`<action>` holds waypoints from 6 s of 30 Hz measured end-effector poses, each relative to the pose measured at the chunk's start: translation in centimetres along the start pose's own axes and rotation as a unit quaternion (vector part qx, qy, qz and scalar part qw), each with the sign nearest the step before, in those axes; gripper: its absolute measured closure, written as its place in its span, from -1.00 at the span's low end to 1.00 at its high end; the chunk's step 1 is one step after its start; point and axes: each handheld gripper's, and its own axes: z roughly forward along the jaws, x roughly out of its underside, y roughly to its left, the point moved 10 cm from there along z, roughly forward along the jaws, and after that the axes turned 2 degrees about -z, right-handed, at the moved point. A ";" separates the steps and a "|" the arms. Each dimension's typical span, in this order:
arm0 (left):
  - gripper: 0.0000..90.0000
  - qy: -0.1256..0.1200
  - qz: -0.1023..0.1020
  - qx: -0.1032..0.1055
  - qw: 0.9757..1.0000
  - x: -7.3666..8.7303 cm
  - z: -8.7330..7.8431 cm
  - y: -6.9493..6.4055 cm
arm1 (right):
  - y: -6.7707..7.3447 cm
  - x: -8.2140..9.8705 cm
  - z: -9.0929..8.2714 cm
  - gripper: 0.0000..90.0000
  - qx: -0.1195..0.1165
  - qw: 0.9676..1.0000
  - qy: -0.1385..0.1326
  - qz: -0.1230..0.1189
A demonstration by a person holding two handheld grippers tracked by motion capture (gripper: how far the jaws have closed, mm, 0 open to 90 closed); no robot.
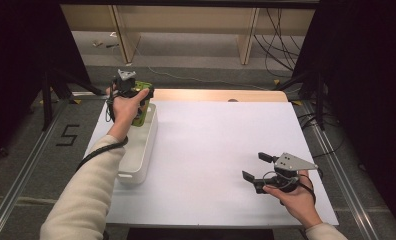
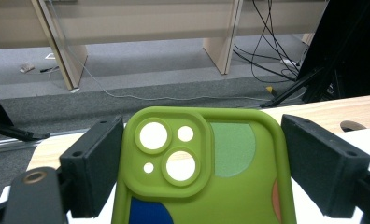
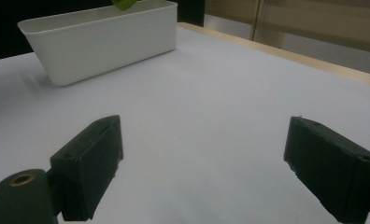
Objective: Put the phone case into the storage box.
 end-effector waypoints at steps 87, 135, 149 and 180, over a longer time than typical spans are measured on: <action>-0.65 0.030 -0.010 0.000 0.999 2.7 2.0 0.2 | 0.0 0.1 0.0 -0.72 -0.002 1.000 0.001 0.000; -0.66 0.057 -0.005 0.013 0.998 4.5 1.9 0.3 | 0.1 0.1 0.0 -0.72 -0.002 1.000 0.003 0.000; -0.66 0.060 -0.005 0.017 0.998 4.5 2.0 0.4 | 0.1 0.1 0.0 -0.72 -0.002 1.000 0.003 0.000; -0.88 0.049 -0.002 0.021 0.999 3.7 1.5 0.3 | 0.1 0.2 0.0 -0.72 -0.003 1.000 0.005 0.001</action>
